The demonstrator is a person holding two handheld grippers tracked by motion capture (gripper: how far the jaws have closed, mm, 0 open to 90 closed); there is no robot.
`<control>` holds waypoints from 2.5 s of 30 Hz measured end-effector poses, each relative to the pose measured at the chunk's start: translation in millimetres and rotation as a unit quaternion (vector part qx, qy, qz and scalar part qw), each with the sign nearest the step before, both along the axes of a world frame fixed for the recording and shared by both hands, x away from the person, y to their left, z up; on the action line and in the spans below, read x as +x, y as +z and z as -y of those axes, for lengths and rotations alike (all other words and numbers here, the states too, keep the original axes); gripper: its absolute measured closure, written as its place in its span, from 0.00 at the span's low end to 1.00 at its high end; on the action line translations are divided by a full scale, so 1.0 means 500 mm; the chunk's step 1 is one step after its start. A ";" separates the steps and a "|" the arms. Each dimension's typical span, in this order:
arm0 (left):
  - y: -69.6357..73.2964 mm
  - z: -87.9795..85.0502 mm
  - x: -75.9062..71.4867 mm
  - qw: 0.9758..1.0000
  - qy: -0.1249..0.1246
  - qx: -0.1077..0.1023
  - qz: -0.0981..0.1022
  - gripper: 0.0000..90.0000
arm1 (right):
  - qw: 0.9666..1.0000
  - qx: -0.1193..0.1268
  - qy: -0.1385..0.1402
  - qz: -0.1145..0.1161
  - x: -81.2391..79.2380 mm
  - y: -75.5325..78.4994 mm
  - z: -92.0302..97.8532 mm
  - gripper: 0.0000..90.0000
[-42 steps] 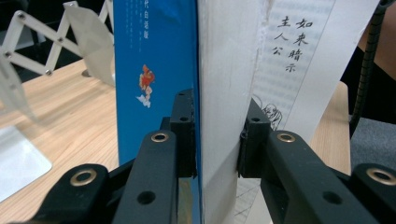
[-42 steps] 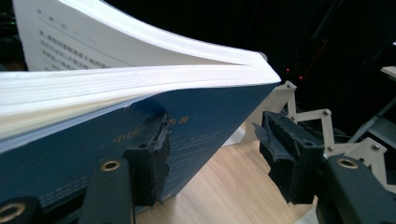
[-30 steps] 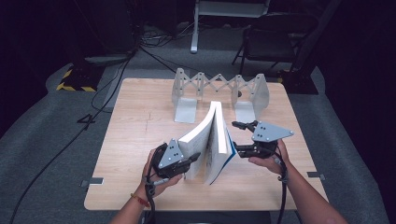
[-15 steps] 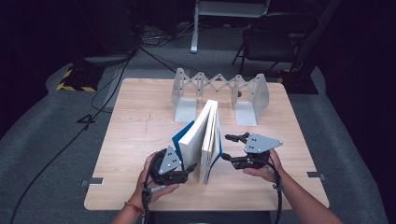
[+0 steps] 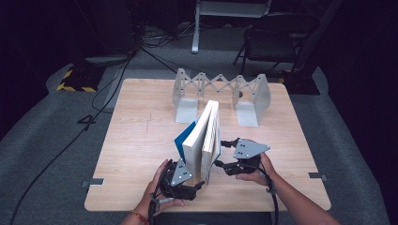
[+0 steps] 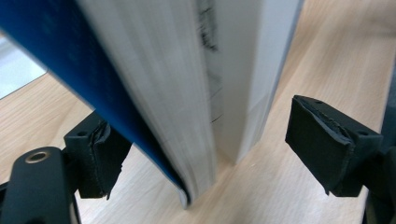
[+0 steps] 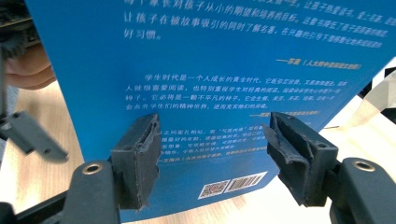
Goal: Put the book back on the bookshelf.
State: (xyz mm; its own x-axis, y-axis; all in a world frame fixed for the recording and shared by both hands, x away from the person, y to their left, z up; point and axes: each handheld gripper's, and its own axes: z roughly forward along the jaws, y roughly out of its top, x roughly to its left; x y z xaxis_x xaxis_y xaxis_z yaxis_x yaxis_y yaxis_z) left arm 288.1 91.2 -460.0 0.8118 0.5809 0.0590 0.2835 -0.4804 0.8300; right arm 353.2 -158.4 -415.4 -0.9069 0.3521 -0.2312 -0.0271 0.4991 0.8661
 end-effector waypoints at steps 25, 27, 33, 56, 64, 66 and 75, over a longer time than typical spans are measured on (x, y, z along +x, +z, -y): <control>0.002 0.042 0.004 0.994 0.101 -0.036 0.027 0.44 | 0.999 0.003 -0.048 -0.002 0.017 -0.011 -0.012 0.37; 0.002 0.033 0.008 0.995 0.094 -0.040 0.022 0.49 | 0.998 -0.008 -0.055 0.002 0.024 -0.015 0.002 0.36; 0.006 -0.022 0.033 0.994 0.098 -0.052 0.003 0.63 | 0.994 -0.010 -0.086 -0.058 0.066 -0.026 0.071 0.36; 0.058 -0.030 0.087 0.990 0.092 -0.101 0.033 0.64 | 0.980 -0.028 -0.157 -0.121 0.115 -0.067 0.194 0.36; 0.057 -0.027 0.089 0.990 0.057 -0.127 0.012 0.66 | 0.982 -0.035 -0.142 -0.115 0.115 -0.063 0.198 0.35; 0.059 -0.023 0.085 0.990 0.040 -0.132 0.009 0.66 | 0.984 -0.037 -0.131 -0.111 0.113 -0.062 0.199 0.35; 0.069 0.009 0.059 0.986 -0.053 -0.157 -0.010 0.66 | 0.992 -0.009 -0.081 -0.091 0.094 -0.041 0.198 0.33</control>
